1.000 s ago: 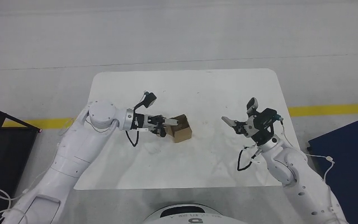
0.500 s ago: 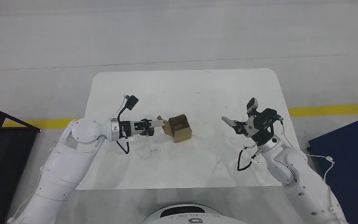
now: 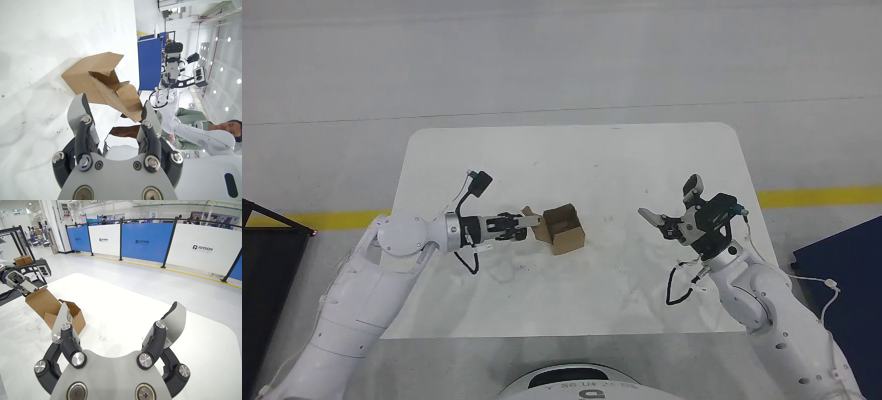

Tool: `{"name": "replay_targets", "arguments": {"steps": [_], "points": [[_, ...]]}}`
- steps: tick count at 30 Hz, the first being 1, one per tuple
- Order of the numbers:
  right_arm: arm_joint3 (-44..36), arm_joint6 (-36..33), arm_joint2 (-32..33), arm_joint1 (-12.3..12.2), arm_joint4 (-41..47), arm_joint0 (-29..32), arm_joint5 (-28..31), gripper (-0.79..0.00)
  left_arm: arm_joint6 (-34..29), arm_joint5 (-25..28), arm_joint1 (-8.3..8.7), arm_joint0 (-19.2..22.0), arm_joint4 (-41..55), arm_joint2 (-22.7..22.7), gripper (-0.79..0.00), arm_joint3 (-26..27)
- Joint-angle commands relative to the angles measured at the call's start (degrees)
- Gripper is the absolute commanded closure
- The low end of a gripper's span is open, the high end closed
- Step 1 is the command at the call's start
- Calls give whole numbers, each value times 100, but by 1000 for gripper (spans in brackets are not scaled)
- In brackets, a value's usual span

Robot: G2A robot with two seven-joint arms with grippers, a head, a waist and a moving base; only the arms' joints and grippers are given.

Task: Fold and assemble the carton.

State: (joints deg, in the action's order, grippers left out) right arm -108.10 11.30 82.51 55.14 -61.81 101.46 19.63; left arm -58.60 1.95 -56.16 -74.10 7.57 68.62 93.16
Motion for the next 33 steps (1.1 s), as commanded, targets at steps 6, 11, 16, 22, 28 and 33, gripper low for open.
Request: {"name": "replay_targets", "arguments": {"steps": [6,11,16,22,28,33], "points": [[0,0,0,0,0,0,0,-785,16,-9,-6,47,17,-46,-382,-82],[0,0,0,0,0,0,0,-785,14,-21,-7,66,31,-71,-311,-121],[0,0,0,0,0,0,0,-785,35,-40,-9,83,37,-91,0,-138],[0,0,0,0,0,0,0,-785,32,-26,-8,86,54,-107,0,-134],[17,-269,-41,-4,38,-76,507,-785,-144,-113,8,-3,233,-83,0,-76],[7,-908,-137,-60,-236,-196,1612,-785,-320,-448,17,-188,837,-2,0,32]]}}
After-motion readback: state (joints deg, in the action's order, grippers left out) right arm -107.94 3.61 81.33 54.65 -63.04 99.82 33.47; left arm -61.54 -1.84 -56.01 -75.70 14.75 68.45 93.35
